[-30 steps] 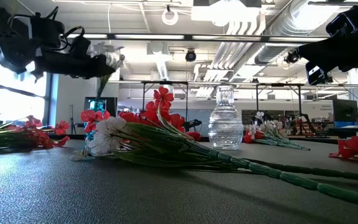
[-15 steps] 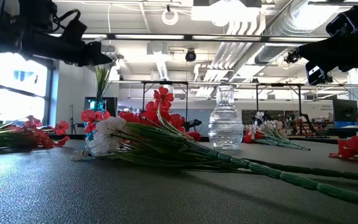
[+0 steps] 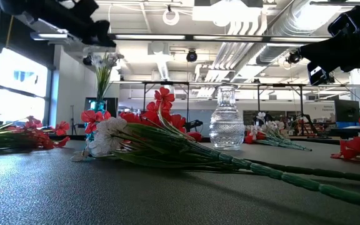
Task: Sort flowers into vase by color
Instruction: Put the bottom right red flowers into the transparent vase
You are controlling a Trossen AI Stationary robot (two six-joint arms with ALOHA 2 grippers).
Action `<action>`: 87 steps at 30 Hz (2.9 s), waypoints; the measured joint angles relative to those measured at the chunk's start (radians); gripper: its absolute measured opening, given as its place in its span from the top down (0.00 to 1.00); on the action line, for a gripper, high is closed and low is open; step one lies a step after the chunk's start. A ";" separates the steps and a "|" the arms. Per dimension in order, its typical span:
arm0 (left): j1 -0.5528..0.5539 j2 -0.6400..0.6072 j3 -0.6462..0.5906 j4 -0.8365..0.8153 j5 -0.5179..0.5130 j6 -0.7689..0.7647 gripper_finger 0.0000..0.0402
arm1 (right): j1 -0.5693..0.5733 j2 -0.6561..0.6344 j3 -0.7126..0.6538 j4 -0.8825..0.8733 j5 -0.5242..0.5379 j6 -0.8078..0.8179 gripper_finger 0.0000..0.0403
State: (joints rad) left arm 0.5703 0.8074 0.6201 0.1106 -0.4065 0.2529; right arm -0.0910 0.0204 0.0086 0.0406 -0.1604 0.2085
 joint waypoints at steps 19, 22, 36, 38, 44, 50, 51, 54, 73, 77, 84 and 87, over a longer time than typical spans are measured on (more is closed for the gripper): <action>-0.357 0.090 0.152 -0.360 -0.240 -0.122 0.66 | 0.000 0.000 0.000 0.000 0.000 0.000 1.00; -0.462 0.143 0.153 -0.368 -0.288 -0.162 0.69 | 0.000 0.000 0.000 0.000 0.000 0.000 1.00; -0.848 0.433 0.145 -0.427 -0.351 -0.601 0.74 | 0.000 0.000 0.000 0.000 0.000 0.000 1.00; -0.884 0.475 0.145 -0.418 -0.411 -0.625 0.74 | 0.000 0.000 0.000 0.000 0.000 0.000 1.00; -0.920 0.538 0.145 -0.439 -0.541 -0.646 0.74 | 0.000 0.000 0.000 0.023 0.042 -0.134 1.00; -0.904 0.539 0.145 -0.451 -0.549 -0.646 0.74 | 0.000 0.000 0.000 0.173 0.115 0.098 1.00; -0.904 0.539 0.145 -0.454 -0.549 -0.646 0.74 | 0.000 0.000 0.000 0.212 0.168 0.104 1.00; -0.908 0.539 0.145 -0.455 -0.549 -0.646 0.74 | 0.003 0.003 0.008 0.297 0.192 0.153 1.00; -0.918 0.535 0.144 -0.674 -0.549 -0.836 0.74 | 0.420 0.862 0.710 -0.786 0.465 0.918 0.99; -0.918 0.535 0.144 -0.692 -0.567 -0.861 0.74 | 0.511 1.025 0.799 -0.952 0.289 1.120 0.93; -0.918 0.535 0.144 -0.691 -0.576 -0.862 0.74 | 0.687 1.208 0.846 -0.915 0.083 1.369 0.64; -0.918 0.535 0.144 -0.691 -0.578 -0.862 0.74 | 0.759 1.266 0.848 -0.888 0.029 1.502 0.51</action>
State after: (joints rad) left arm -0.3481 1.3427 0.7643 -0.5804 -0.9840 -0.6086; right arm 0.6684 1.2862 0.8562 -0.8478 -0.1312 1.7109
